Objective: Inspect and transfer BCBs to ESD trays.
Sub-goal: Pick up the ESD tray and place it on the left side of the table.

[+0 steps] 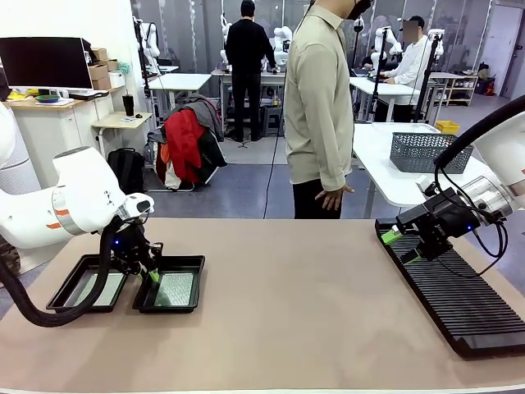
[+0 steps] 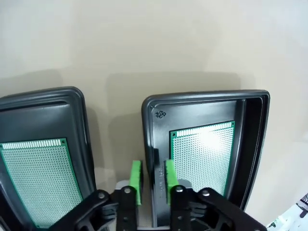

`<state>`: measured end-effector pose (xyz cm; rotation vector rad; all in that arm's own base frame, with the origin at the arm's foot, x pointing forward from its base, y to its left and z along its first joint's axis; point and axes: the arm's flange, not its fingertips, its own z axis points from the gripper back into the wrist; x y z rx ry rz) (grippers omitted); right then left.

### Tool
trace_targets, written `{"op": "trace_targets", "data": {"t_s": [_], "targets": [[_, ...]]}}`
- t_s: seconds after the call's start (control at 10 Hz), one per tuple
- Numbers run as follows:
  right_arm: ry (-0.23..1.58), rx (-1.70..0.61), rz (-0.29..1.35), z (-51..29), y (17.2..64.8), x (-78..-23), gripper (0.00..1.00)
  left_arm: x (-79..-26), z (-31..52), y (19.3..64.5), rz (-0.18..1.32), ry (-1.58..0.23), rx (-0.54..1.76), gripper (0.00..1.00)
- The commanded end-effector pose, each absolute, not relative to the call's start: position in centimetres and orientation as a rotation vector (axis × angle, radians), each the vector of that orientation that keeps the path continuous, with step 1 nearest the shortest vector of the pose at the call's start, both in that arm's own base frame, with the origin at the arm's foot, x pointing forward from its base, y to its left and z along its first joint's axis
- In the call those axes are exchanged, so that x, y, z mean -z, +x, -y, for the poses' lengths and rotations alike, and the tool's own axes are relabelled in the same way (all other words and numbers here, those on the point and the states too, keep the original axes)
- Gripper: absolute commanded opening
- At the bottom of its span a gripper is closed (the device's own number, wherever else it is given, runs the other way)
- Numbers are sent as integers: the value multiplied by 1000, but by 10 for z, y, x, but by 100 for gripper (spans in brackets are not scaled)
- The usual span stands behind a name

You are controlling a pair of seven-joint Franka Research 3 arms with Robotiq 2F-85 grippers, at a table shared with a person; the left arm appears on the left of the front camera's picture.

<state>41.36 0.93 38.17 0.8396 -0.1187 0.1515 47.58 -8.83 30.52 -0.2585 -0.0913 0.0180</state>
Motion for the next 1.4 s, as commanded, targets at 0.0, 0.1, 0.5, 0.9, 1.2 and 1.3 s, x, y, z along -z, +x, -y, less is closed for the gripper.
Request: {"op": "trace_targets", "data": {"t_s": [0.0,0.1,0.5,0.9,1.2,1.3], "targets": [[840,-148,119,-10,411,-383,100,-319,91,472,82,-216,-26,40],[840,-148,119,-10,411,-383,100,-326,93,471,77,-208,-29,58],[840,-148,119,-10,411,-383,100,-372,107,456,65,-102,-17,95],[840,-148,119,-10,411,-383,100,-414,109,433,76,-1,-11,100],[840,-148,119,-10,411,-383,100,-431,106,424,88,-8,-26,100],[840,-148,119,-10,411,-383,100,-424,110,429,86,-26,7,100]]}}
